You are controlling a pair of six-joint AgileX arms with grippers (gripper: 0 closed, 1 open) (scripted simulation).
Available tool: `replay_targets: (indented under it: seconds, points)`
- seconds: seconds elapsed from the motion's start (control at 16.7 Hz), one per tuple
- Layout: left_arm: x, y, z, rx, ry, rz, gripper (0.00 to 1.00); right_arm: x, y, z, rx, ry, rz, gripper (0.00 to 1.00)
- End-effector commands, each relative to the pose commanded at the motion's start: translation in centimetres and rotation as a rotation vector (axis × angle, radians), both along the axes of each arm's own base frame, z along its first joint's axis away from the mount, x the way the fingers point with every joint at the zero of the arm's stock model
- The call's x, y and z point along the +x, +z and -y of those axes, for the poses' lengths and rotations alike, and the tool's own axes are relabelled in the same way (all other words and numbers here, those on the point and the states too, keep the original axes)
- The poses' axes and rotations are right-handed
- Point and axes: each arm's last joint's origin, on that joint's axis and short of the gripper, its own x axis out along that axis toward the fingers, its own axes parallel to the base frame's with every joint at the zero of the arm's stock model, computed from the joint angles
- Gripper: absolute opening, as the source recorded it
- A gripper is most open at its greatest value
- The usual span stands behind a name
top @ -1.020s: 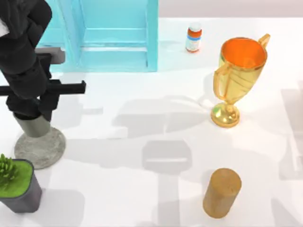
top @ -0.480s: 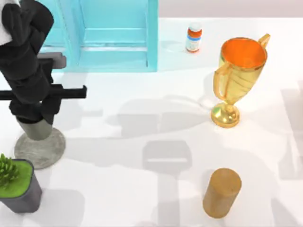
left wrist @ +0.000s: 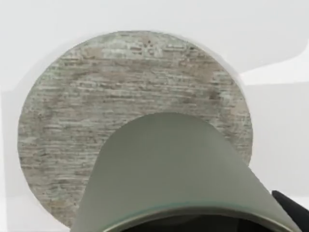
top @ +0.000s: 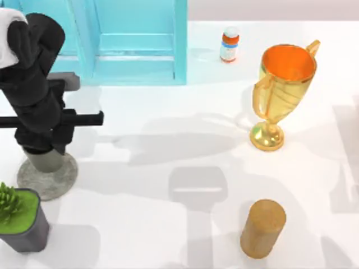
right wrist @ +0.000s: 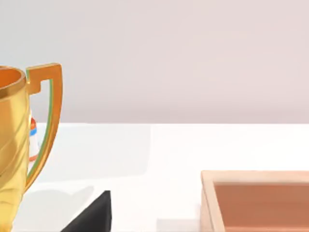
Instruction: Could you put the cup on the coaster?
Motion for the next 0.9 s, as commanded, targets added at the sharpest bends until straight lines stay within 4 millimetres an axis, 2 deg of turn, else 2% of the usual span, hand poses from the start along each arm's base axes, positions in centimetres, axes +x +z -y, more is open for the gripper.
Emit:
replay_targets:
  seconds: [0.48, 0.78, 0.9]
  points:
    - [-0.1, -2.3, -0.3, -0.001, 0.002, 0.001, 0.00, 0.0, 0.0, 0.0, 0.000, 0.000, 0.000, 1.00]
    - [-0.1, -2.4, -0.3, -0.001, 0.002, 0.001, 0.00, 0.0, 0.0, 0.0, 0.000, 0.000, 0.000, 1.00]
    - [-0.1, -2.4, -0.3, -0.001, 0.002, 0.001, 0.15, 0.0, 0.0, 0.0, 0.000, 0.000, 0.000, 1.00]
